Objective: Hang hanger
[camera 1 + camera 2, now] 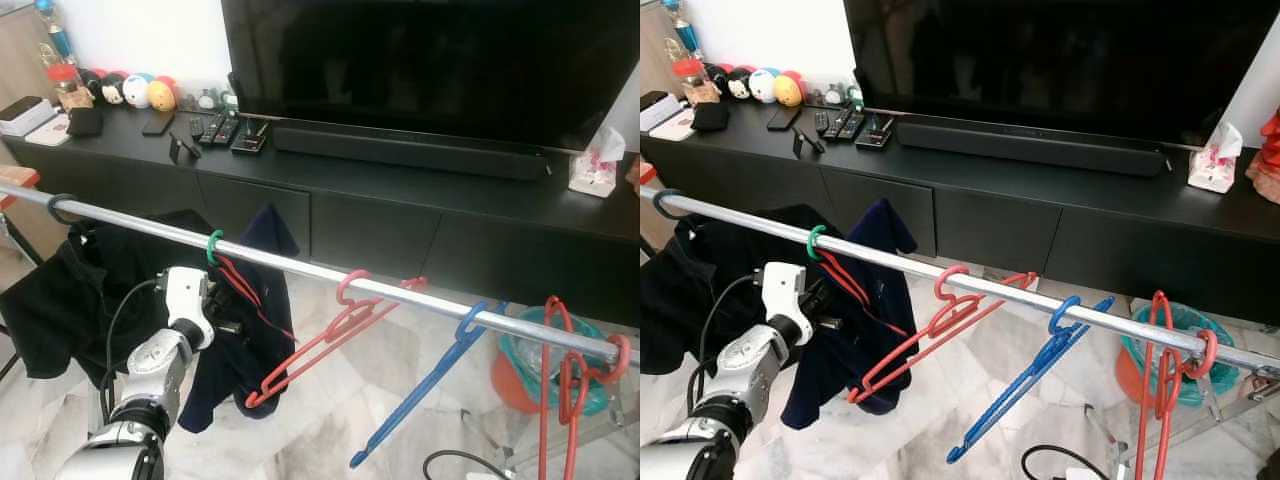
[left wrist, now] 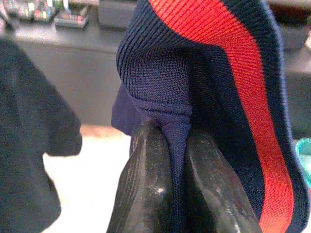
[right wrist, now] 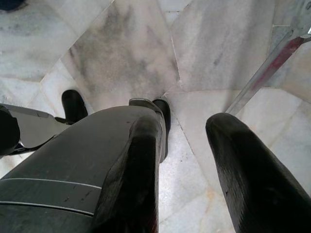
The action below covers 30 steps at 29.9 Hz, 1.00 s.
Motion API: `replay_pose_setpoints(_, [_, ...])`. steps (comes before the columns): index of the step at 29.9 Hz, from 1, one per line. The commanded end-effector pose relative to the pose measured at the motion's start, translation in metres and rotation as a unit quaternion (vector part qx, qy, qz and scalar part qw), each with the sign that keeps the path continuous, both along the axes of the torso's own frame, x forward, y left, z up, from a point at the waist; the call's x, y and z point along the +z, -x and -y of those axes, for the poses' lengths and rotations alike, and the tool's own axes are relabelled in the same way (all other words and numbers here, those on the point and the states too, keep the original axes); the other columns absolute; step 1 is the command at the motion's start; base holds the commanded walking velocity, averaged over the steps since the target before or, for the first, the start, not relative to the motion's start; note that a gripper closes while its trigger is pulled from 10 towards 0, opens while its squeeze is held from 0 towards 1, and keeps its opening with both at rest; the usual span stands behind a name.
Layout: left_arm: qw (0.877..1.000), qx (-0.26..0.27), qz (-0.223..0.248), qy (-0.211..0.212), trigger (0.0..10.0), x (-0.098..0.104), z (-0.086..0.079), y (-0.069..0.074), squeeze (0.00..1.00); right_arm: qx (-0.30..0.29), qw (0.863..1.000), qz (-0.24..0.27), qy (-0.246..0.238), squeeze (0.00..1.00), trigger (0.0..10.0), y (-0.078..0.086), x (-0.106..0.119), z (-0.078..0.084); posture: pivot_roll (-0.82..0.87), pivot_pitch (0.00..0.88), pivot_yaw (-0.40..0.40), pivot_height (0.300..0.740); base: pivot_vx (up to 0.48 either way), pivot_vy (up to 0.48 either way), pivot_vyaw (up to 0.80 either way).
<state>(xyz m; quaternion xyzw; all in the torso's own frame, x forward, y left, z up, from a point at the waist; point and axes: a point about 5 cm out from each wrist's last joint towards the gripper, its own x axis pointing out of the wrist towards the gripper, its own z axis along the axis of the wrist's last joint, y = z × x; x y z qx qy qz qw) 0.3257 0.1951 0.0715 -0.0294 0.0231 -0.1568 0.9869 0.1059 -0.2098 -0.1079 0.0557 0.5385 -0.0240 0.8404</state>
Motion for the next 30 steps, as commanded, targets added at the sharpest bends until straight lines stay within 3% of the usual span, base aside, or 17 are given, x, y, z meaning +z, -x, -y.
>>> replay_pose_setpoints(1, [0.998, -0.003, 0.055, -0.014, 8.5, 0.016, 0.0, -0.001, 0.0, 0.005, 1.0, -0.003, 0.002, 0.0, 10.0, 0.002, -0.001, 0.0, -0.11, 0.01, 0.01, 0.74, 0.0, 0.0, 0.0])
replay_pose_setpoints(2, [0.997, -0.003, 0.071, -0.015, 10.0, 0.02, 0.0, 0.002, 0.0, 0.009, 1.0, -0.003, 0.002, 0.0, 10.0, 0.002, -0.001, -0.001, -0.11, 0.008, 0.011, 0.74, 0.0, 0.0, 0.0])
replay_pose_setpoints(10, [0.995, -0.013, 0.091, -0.032, 10.0, 0.023, 0.003, 0.015, 0.0, 0.005, 1.0, -0.002, 0.0, 0.0, 10.0, 0.003, -0.001, -0.002, -0.11, 0.002, 0.02, 0.74, 0.0, 0.0, 0.0])
replay_pose_setpoints(20, [0.997, 0.018, 0.029, -0.062, 10.0, -0.013, -0.008, 0.057, 0.0, 0.01, 1.0, -0.002, -0.001, 0.0, 10.0, 0.002, -0.001, -0.003, -0.1, 0.0, 0.023, 0.74, 0.0, 0.0, 0.0])
replay_pose_setpoints(23, [0.997, 0.047, 0.02, -0.061, 10.0, -0.017, -0.014, 0.061, 0.0, 0.023, 1.0, -0.002, -0.001, 0.0, 10.0, 0.001, -0.001, -0.003, -0.1, 0.0, 0.023, 0.74, 0.0, 0.0, 0.0])
replay_pose_setpoints(30, [0.997, 0.058, 0.022, -0.04, 10.0, -0.018, -0.002, 0.062, 0.0, 0.017, 1.0, -0.001, 0.0, 0.0, 10.0, 0.002, -0.001, -0.002, -0.09, 0.0, 0.023, 0.74, 0.0, 0.0, 0.0])
